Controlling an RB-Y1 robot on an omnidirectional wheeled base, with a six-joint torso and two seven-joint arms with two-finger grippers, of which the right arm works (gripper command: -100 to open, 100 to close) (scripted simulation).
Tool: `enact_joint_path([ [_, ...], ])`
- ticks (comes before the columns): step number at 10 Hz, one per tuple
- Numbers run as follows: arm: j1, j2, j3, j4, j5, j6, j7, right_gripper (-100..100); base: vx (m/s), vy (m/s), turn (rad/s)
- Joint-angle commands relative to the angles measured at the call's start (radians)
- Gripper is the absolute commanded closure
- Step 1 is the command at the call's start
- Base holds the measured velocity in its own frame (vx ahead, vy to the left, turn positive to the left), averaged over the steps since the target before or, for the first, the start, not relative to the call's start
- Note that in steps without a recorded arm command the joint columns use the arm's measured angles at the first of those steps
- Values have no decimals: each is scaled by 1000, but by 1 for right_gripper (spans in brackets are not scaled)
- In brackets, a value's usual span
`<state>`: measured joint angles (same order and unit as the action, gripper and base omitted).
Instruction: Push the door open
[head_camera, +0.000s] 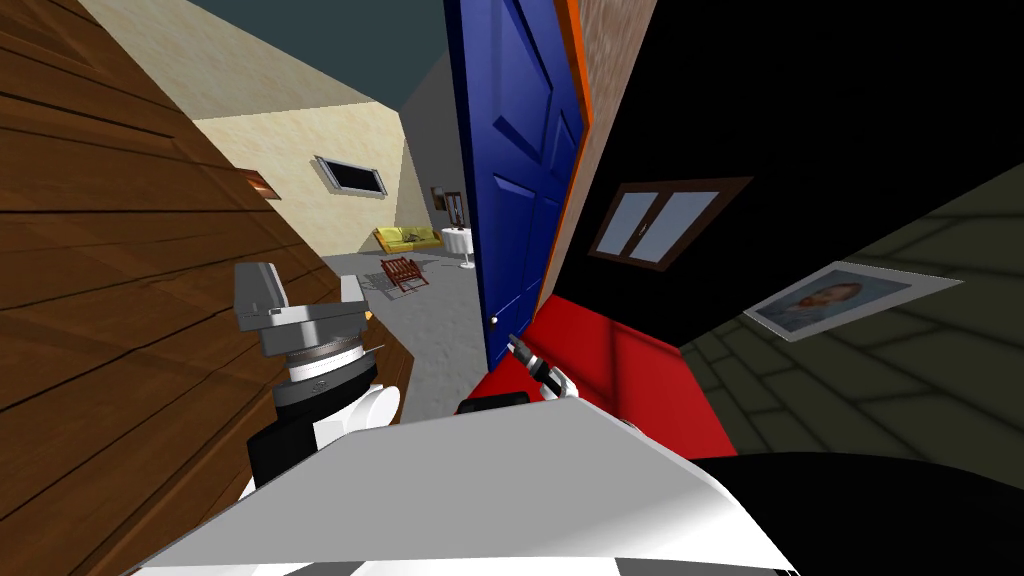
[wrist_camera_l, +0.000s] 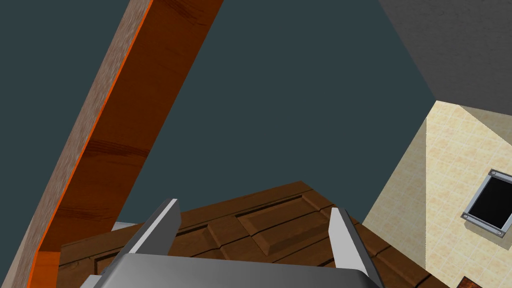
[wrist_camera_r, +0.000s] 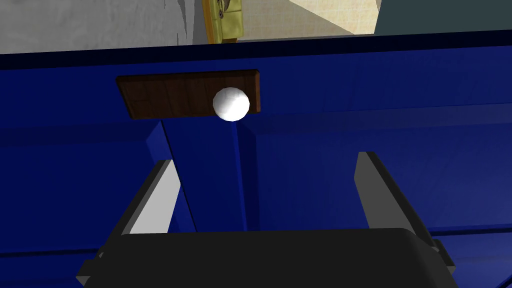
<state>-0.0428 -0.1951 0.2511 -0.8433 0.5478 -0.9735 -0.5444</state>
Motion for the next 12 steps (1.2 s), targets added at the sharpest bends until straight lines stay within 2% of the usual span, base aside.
enact_joint_path([
  [1,-12,-1,4,33,9,-15,-8,-100,110,-62,4],
  [5,-36,-6,16,96,32,-38,-31,-100,94,-64,9],
  [6,-32,-5,14,84,28,-32,-26,-100,45,-35,8],
  [7,-35,7,13,94,23,-26,-14,-100,114,74,71],
  [12,-42,40,10,114,6,-7,21,-100,161,122,56],
])
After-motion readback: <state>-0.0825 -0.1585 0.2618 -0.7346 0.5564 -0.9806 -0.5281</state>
